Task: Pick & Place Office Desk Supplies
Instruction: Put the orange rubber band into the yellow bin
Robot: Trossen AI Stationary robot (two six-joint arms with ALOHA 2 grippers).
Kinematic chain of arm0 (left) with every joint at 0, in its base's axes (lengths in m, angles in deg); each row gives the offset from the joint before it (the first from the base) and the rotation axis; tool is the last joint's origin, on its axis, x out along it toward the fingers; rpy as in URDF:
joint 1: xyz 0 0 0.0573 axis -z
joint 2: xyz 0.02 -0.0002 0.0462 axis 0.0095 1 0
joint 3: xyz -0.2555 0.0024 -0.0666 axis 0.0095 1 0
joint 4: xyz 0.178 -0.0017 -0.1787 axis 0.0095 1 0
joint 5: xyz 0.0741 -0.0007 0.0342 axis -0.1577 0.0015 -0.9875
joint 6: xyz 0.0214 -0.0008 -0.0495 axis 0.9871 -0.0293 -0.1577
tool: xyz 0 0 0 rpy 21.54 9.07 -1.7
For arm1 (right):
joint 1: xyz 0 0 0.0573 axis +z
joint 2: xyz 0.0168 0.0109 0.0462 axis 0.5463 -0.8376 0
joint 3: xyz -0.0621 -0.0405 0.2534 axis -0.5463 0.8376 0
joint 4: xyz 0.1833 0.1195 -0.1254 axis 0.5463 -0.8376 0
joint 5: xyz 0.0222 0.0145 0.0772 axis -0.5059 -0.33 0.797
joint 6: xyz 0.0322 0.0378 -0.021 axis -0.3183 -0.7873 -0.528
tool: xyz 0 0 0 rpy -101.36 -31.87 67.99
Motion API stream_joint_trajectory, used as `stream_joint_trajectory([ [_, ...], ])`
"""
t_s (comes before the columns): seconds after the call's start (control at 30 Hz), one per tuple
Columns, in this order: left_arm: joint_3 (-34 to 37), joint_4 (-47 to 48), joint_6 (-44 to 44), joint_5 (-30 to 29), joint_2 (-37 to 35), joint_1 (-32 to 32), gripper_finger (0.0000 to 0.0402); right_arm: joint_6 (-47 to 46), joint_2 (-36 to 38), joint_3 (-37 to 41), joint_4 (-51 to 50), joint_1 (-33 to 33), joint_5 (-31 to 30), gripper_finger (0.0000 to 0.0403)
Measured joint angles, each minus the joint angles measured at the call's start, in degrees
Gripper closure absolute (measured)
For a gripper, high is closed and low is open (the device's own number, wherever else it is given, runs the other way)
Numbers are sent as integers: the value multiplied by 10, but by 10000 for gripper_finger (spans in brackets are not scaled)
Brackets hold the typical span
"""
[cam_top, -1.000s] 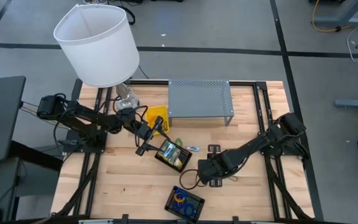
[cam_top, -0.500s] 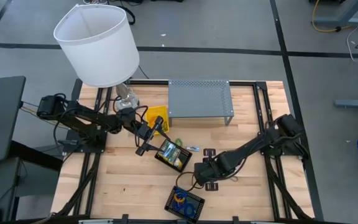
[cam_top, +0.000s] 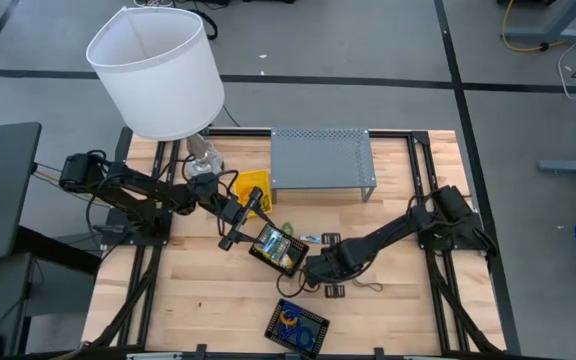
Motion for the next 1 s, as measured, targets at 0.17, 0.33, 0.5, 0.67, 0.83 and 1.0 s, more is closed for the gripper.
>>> stream_joint_trajectory([
  [0.17,0,4,1,0,0,0,141,-1,-11,-2,7,2,4,314],
  [0.33,0,3,3,0,0,0,141,-10,-8,-1,17,7,11,391],
  [0.5,0,3,3,0,0,0,141,-41,-6,1,18,21,-13,400],
  [0.67,0,4,2,0,0,0,141,-71,15,2,25,41,-51,401],
  [0.83,0,2,-8,0,0,1,141,-82,46,-12,22,58,-124,401],
  [1.0,0,-18,-31,0,0,2,141,-68,77,-41,30,64,-257,402],
])
